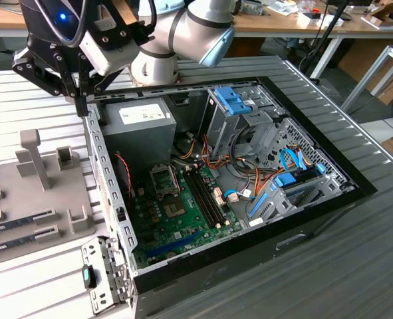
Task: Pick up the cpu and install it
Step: 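Reach for the cpu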
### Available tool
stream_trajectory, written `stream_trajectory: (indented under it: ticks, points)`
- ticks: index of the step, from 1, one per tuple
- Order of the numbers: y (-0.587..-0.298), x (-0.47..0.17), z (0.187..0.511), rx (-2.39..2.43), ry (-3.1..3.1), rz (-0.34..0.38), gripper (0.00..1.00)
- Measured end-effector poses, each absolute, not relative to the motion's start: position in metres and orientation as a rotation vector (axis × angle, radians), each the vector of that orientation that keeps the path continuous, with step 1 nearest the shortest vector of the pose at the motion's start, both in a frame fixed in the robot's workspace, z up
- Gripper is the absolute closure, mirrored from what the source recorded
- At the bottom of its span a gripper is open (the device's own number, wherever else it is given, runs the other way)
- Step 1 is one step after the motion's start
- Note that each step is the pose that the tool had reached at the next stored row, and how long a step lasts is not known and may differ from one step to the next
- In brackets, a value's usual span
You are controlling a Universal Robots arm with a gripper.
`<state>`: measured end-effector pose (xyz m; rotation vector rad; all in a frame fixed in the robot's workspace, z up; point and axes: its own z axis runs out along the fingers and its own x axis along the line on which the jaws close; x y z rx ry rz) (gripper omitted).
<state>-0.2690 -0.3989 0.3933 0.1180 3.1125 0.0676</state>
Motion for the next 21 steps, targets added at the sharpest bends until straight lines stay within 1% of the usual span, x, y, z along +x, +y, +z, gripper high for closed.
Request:
stream_trajectory:
  ticks: [21]
  points:
    - [-0.3989, -0.2781, 0.3932, 0.118, 3.112, 0.068, 0.89]
